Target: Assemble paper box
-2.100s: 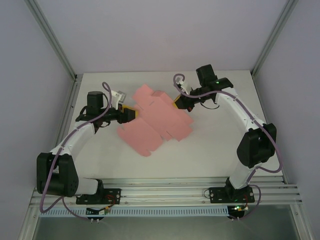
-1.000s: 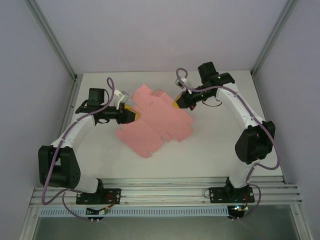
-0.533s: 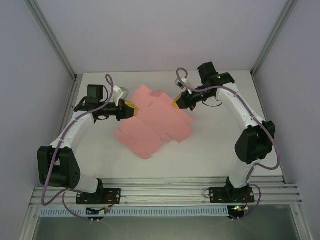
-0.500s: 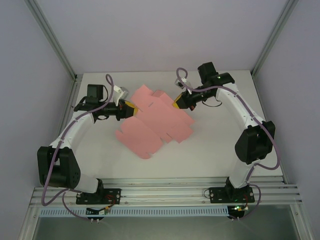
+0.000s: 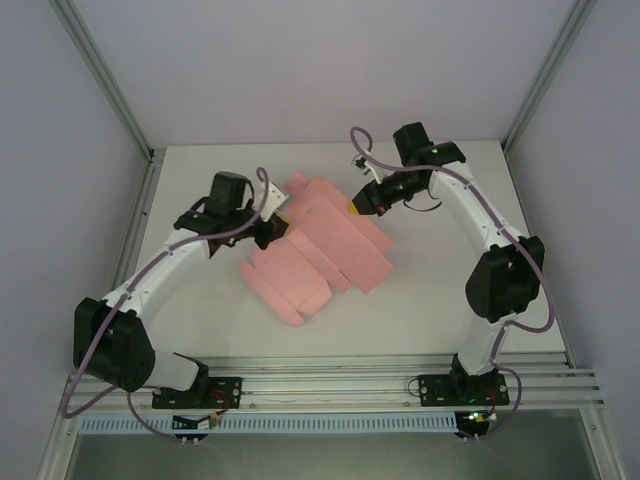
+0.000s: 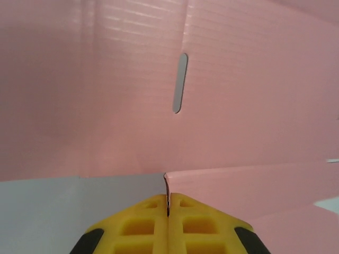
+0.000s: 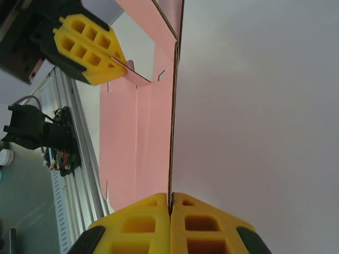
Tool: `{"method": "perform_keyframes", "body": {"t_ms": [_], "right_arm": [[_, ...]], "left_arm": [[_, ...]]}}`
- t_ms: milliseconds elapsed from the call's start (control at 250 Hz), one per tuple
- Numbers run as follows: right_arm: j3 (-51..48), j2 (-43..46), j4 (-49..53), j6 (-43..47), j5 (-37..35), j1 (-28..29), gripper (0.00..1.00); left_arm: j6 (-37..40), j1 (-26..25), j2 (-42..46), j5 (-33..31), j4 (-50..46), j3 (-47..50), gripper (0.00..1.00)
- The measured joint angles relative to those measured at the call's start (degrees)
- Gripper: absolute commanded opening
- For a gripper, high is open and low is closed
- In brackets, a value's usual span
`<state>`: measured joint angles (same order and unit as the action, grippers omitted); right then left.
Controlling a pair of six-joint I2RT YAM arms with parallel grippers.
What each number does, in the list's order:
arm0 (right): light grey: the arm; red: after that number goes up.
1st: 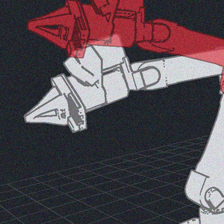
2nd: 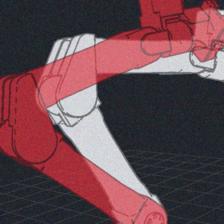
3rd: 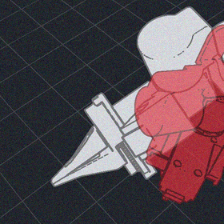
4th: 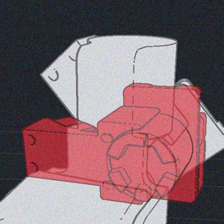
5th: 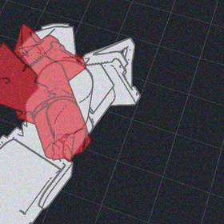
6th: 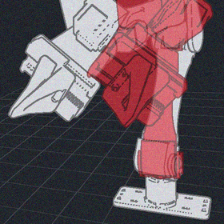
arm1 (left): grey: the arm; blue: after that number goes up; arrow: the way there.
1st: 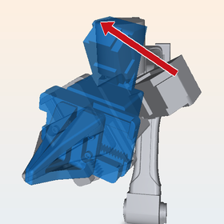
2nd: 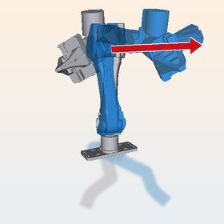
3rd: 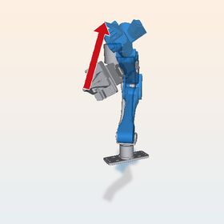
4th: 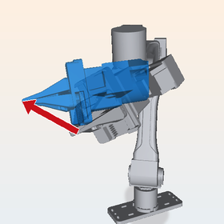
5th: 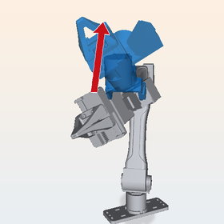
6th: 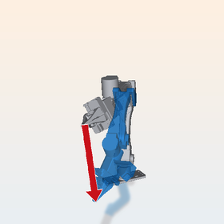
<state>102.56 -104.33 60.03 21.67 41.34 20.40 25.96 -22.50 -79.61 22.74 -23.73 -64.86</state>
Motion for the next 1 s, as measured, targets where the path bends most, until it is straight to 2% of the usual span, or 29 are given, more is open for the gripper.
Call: {"method": "perform_keyframes", "body": {"t_ms": [160, 284, 475, 699, 751, 783, 823, 883, 954, 998], "right_arm": [[-0.55, 0.37, -2.16, -9.01, -3.93, 1.68, 0.00], [-3.08, 2.08, -4.92, -15.26, -6.51, 2.27, 0.00], [-5.14, 2.69, -8.24, -22.27, -10.01, 3.67, 0.00], [-6.91, 3.06, -11.15, -24.87, -13.42, 4.11, 0.00], [-7.15, 3.39, -11.19, -23.96, -14.16, 4.15, 0.00], [-7.26, 3.63, -11.19, -22.80, -14.53, 4.22, 0.00], [-7.28, 3.82, -11.30, -20.96, -14.64, 4.35, 0.00], [-7.58, 4.20, -12.07, -16.74, -14.88, 4.79, 0.00], [-8.85, 4.83, -13.77, -11.34, -16.24, 5.29, 0.00], [-9.62, 5.09, -14.75, -8.11, -17.75, 5.64, 0.00]], "left_arm": [[0.44, -11.37, -0.68, -23.04, 0.13, 0.22, 0.01], [1.18, -17.62, -3.61, -36.06, 1.64, 0.13, 0.00], [-2.23, -21.55, -9.11, -45.90, 2.29, -1.77, 0.04], [-7.96, -22.40, -11.37, -49.75, 2.71, -2.58, 0.06], [-8.55, -22.64, -11.67, -50.36, 2.93, -2.71, 0.17], [-8.76, -22.75, -11.72, -50.80, 2.99, -2.71, 0.31], [-9.68, -22.86, -11.72, -50.97, 3.21, -2.71, 0.53], [-10.43, -22.84, -11.17, -50.73, 4.04, -2.58, 0.66], [-11.87, -22.34, -8.68, -49.55, 5.27, -1.09, 0.98], [-13.16, -21.75, -5.92, -48.37, 6.01, 0.72, 1.00]]}}
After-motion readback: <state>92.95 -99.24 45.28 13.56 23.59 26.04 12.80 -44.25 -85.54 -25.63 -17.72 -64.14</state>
